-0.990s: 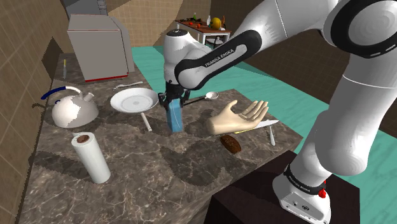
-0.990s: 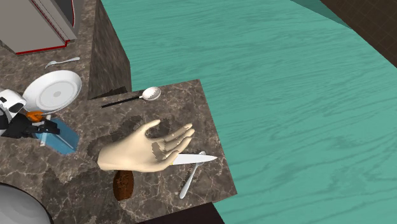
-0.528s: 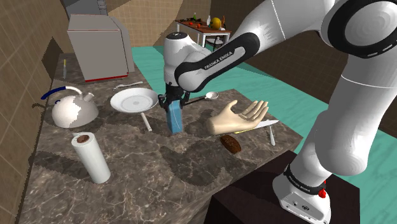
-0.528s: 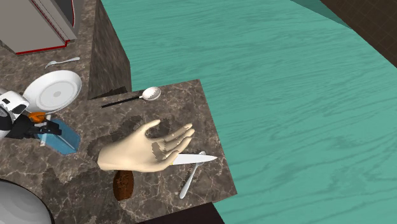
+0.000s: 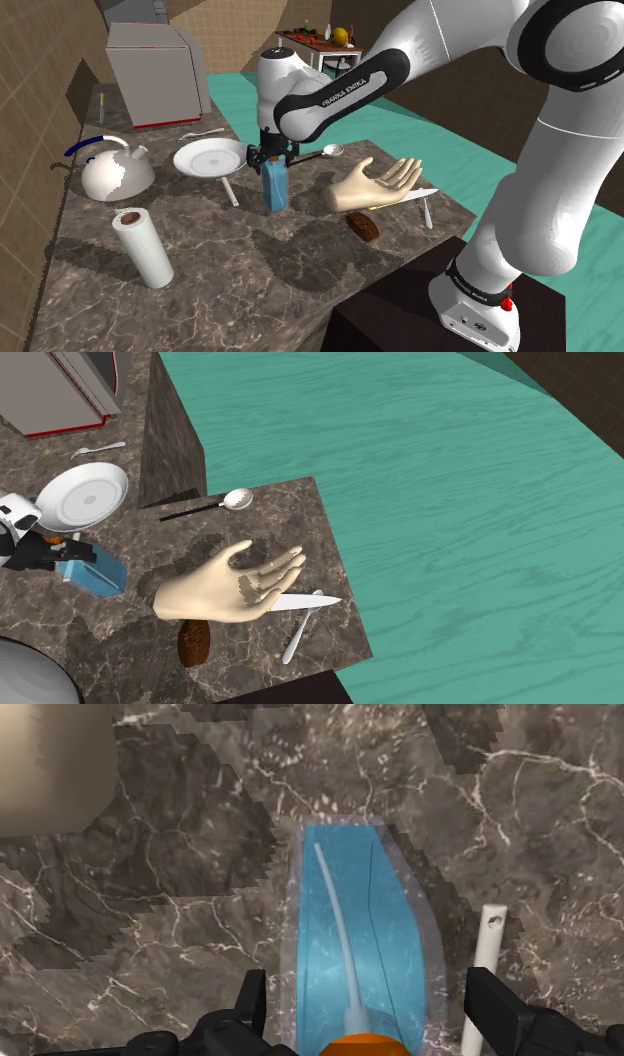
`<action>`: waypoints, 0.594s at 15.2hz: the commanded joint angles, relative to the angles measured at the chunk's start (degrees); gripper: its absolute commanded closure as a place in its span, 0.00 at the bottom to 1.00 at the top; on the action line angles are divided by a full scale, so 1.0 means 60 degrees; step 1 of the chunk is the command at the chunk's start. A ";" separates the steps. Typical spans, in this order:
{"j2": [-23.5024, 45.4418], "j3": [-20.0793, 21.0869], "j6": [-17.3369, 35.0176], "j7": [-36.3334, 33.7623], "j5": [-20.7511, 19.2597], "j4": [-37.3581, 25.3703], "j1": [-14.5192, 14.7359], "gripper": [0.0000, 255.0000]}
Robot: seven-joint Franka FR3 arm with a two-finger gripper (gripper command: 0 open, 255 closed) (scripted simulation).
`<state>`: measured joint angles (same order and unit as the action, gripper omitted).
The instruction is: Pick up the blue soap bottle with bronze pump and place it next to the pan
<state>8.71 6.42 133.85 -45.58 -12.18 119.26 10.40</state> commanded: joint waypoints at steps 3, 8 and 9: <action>-0.0658 0.0081 -0.0915 0.0162 0.0232 -0.0267 0.0033 0.00; -0.0658 0.0081 -0.0915 0.0162 0.0232 -0.0267 0.0034 0.00; -0.0658 0.0081 -0.0915 0.0162 0.0232 -0.0267 0.0034 0.00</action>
<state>4.76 6.91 128.37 -44.61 -10.79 117.66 10.60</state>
